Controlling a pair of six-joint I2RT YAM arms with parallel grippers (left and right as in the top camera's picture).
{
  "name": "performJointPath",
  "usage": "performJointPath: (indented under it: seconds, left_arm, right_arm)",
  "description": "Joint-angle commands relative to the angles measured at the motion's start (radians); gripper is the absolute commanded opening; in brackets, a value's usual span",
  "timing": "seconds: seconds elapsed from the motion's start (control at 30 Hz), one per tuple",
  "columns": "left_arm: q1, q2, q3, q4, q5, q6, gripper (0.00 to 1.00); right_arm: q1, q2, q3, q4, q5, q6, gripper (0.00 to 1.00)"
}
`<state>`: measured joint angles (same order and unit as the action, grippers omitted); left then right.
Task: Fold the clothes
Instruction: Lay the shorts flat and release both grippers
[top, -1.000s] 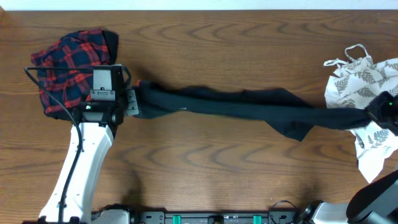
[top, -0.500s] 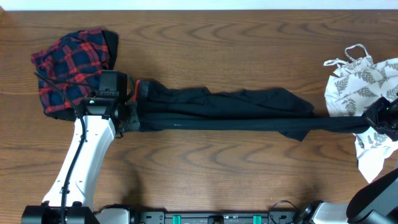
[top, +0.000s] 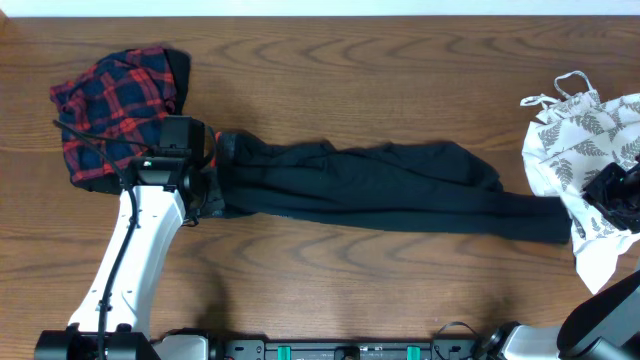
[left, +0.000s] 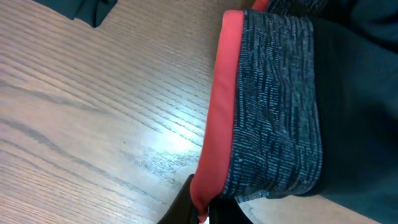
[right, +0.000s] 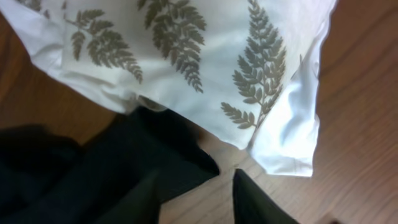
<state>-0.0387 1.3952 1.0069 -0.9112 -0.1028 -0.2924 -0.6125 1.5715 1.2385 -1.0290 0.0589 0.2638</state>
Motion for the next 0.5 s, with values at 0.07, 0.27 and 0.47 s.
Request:
performJointPath:
  seconds: [0.07, 0.27, 0.47]
  left_arm:
    - [0.027, 0.002, -0.002, -0.006, -0.061, -0.020, 0.51]
    - [0.036, 0.002, -0.001, -0.004, -0.067, -0.020, 0.59]
    - [0.034, -0.024, 0.014, 0.103, -0.040, -0.019, 0.45]
  right_arm:
    - [-0.005, -0.016, -0.006, 0.001, 0.027, 0.001, 0.36]
    - [-0.003, -0.016, -0.006, 0.032, -0.105, -0.039, 0.14]
    - [0.006, -0.016, -0.006, 0.096, -0.502, -0.233, 0.06]
